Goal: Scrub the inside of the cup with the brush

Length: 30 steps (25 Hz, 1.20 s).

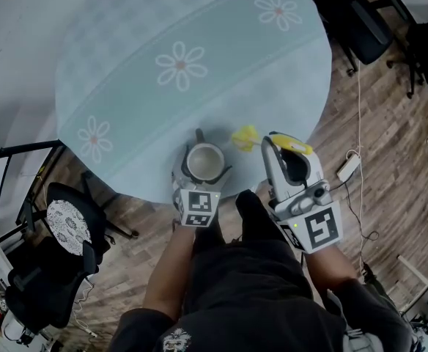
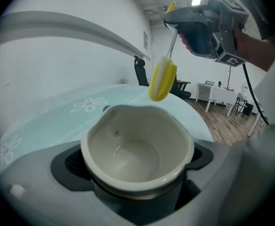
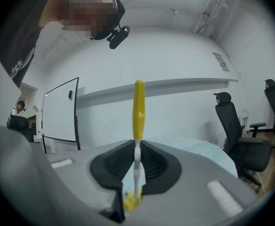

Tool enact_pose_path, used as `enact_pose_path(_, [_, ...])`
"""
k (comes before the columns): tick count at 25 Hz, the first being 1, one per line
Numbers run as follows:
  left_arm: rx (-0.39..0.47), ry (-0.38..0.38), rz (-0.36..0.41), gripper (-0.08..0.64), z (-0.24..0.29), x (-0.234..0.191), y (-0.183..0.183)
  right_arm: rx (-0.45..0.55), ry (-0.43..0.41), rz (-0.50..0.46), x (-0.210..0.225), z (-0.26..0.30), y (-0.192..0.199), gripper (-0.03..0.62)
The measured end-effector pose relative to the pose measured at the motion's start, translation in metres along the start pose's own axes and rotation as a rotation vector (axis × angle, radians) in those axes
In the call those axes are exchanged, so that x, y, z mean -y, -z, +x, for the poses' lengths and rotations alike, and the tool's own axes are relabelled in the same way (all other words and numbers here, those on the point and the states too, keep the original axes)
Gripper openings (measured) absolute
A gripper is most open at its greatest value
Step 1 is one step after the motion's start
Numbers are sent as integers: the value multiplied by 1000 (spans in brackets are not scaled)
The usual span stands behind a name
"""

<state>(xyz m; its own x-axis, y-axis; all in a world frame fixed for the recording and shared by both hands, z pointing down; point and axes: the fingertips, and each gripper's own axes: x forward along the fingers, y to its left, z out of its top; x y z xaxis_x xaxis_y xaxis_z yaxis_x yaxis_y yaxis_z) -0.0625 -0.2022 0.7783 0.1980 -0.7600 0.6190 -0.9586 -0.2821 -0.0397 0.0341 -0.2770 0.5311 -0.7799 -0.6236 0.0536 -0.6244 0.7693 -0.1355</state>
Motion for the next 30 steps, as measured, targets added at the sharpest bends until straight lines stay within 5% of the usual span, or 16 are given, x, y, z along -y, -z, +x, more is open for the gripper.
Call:
enact_pose_path(15, [95,-23,0,566,-18,-4,-23,-13,12,-9,-4,-8,7,40])
enact_pose_path(30, [366,-130,80,566,-115,-47,-162,142,33,-86,-30,-8,-98,40])
